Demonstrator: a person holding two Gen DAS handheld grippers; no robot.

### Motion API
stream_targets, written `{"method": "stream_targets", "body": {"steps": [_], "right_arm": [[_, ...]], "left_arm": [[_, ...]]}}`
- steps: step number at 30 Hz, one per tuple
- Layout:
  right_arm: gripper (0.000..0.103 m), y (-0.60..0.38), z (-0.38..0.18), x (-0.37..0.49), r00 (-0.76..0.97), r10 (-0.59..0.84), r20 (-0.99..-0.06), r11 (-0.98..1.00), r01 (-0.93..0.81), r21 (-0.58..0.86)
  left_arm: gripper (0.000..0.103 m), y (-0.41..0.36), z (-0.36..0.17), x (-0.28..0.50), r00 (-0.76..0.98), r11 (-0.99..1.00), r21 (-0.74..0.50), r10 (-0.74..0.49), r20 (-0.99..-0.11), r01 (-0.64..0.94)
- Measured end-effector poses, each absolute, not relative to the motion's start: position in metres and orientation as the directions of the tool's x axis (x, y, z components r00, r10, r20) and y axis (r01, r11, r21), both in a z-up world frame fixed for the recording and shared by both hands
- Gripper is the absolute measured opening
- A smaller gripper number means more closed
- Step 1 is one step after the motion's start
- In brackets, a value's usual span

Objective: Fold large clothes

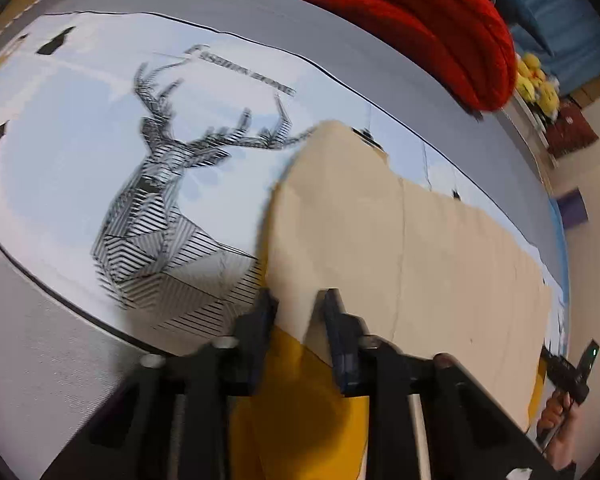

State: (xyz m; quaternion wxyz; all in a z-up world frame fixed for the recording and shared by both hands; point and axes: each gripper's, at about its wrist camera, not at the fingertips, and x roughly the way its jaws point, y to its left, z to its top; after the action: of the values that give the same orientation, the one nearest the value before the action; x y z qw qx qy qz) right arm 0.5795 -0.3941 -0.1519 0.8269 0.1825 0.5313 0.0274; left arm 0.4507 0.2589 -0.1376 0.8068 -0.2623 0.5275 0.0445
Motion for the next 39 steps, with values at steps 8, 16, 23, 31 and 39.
{"method": "stream_targets", "body": {"steps": [8,16,23,31,39], "right_arm": [[0.002,-0.404,-0.13,0.568,0.527,0.202,-0.826,0.914,0.202,0.352],[0.027,-0.399,-0.122,0.56,0.473,0.089,-0.877,0.966,0.172,0.191],[0.028,-0.38,-0.097,0.527,0.432,0.296,-0.852,0.955,-0.159,0.25],[0.028,-0.384,-0.144,0.48,0.213,0.211,-0.954,0.944,-0.298,0.142],[0.027,-0.407,-0.151,0.446,0.191,0.123,-0.974,0.962,-0.265,0.07]], "left_arm": [[0.005,0.242,-0.103,0.444,0.56,0.909,-0.29,-0.079,-0.825,-0.299],[0.026,0.212,-0.093,0.423,0.449,0.97,-0.12,-0.012,-0.894,-0.214],[0.027,0.177,-0.129,0.387,0.218,0.986,-0.158,-0.168,-0.961,0.061],[0.021,0.192,-0.136,0.356,0.194,0.985,-0.168,-0.171,-0.966,0.03],[0.02,0.185,-0.134,0.324,0.18,0.997,-0.079,-0.083,-0.98,0.026]]}}
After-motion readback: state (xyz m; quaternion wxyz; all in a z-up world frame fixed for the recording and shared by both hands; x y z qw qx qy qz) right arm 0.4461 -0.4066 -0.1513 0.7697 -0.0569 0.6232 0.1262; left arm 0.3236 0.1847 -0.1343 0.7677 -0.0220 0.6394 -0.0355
